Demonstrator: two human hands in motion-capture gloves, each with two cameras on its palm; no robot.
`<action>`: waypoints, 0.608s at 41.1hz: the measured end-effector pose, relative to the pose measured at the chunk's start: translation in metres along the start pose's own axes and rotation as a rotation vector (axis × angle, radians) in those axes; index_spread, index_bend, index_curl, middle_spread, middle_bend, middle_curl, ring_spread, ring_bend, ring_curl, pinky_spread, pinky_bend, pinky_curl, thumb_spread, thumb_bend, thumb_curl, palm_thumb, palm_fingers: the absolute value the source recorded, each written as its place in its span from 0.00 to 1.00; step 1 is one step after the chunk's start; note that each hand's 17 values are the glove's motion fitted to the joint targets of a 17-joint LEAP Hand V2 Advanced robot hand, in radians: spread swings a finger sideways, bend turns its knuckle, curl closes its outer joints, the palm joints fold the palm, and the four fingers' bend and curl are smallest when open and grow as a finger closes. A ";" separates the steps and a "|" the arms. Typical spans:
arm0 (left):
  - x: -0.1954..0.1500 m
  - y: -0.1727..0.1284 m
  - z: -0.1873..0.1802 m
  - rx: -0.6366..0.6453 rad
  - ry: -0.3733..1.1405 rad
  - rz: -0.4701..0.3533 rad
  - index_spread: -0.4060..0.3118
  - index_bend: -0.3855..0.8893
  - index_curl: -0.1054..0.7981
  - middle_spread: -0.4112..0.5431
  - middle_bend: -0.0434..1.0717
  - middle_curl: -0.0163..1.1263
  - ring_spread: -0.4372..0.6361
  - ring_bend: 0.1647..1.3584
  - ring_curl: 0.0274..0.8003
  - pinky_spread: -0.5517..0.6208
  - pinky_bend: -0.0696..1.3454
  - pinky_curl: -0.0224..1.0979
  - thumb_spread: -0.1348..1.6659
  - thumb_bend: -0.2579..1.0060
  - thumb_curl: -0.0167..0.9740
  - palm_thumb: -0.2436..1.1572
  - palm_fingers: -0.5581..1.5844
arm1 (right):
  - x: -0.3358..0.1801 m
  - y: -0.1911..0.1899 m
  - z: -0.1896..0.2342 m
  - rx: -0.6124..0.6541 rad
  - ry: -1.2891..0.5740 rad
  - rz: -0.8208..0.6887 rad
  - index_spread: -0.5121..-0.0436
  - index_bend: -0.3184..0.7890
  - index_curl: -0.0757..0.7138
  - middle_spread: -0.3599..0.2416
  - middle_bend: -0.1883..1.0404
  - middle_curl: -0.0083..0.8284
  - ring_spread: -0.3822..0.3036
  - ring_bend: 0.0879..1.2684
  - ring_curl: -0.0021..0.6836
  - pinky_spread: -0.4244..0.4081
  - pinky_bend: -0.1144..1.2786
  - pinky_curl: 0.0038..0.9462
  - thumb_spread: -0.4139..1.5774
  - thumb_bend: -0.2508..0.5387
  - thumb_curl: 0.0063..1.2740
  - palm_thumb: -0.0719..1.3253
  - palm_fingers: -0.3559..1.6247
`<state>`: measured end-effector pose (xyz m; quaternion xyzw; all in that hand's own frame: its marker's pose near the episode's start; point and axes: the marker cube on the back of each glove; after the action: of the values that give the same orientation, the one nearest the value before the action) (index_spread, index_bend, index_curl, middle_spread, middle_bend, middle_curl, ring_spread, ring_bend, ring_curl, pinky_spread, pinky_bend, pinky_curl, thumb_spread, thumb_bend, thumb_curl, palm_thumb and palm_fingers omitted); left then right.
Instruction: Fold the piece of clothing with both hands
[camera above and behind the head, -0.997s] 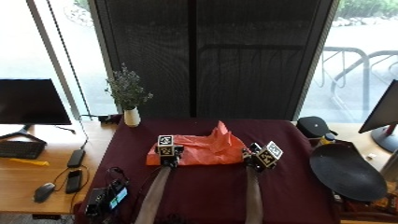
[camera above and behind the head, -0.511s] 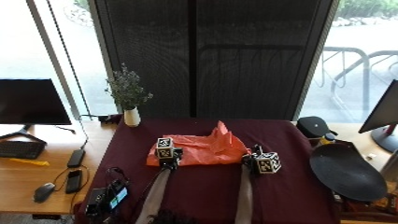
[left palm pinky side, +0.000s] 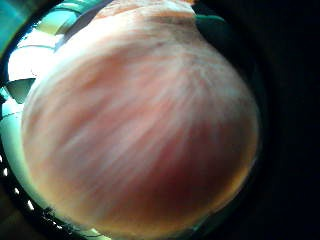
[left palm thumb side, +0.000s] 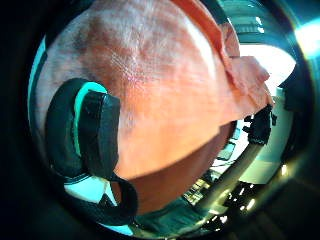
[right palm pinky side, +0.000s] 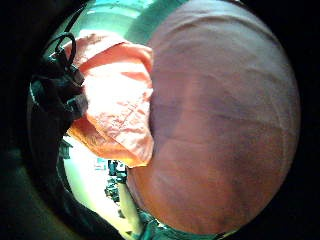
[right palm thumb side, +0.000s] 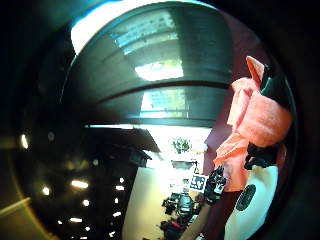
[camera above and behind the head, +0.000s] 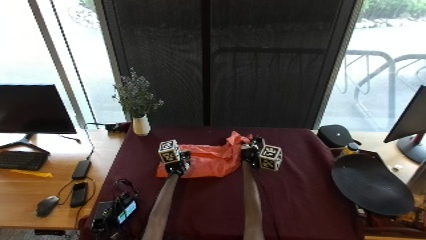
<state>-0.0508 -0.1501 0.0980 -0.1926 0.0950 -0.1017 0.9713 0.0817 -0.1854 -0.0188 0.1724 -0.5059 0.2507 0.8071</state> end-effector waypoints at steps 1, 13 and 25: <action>-0.001 0.001 -0.007 0.003 0.027 0.005 0.40 0.42 0.55 0.43 0.19 0.34 0.66 0.25 0.40 0.77 0.40 0.31 0.91 0.21 0.20 0.28 0.38 | -0.008 0.000 0.007 0.001 -0.020 -0.059 0.73 0.46 0.42 0.56 0.29 0.53 0.35 0.34 0.57 0.31 0.50 0.37 0.66 0.54 0.41 0.86 0.70; -0.031 0.047 -0.151 0.359 0.128 0.029 0.41 0.42 0.53 0.43 0.21 0.35 0.64 0.28 0.41 0.76 0.41 0.32 0.91 0.25 0.24 0.37 0.41 | -0.098 0.086 0.133 -0.279 -0.002 -0.472 0.69 0.43 0.49 0.53 0.28 0.52 0.34 0.30 0.57 0.33 0.44 0.36 0.60 0.47 0.44 0.90 0.69; -0.084 0.039 -0.165 0.523 0.155 0.013 0.39 0.42 0.52 0.41 0.23 0.37 0.61 0.29 0.40 0.74 0.38 0.32 0.91 0.28 0.27 0.44 0.43 | -0.068 0.175 0.285 -0.513 0.321 -0.841 0.66 0.42 0.52 0.52 0.29 0.52 0.33 0.29 0.59 0.37 0.40 0.36 0.59 0.44 0.47 0.94 0.67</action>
<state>-0.1617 -0.1537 -0.0548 0.0740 0.1409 -0.1312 0.9785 -0.2526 -0.2106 0.0460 0.1170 -0.3080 -0.2041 0.9218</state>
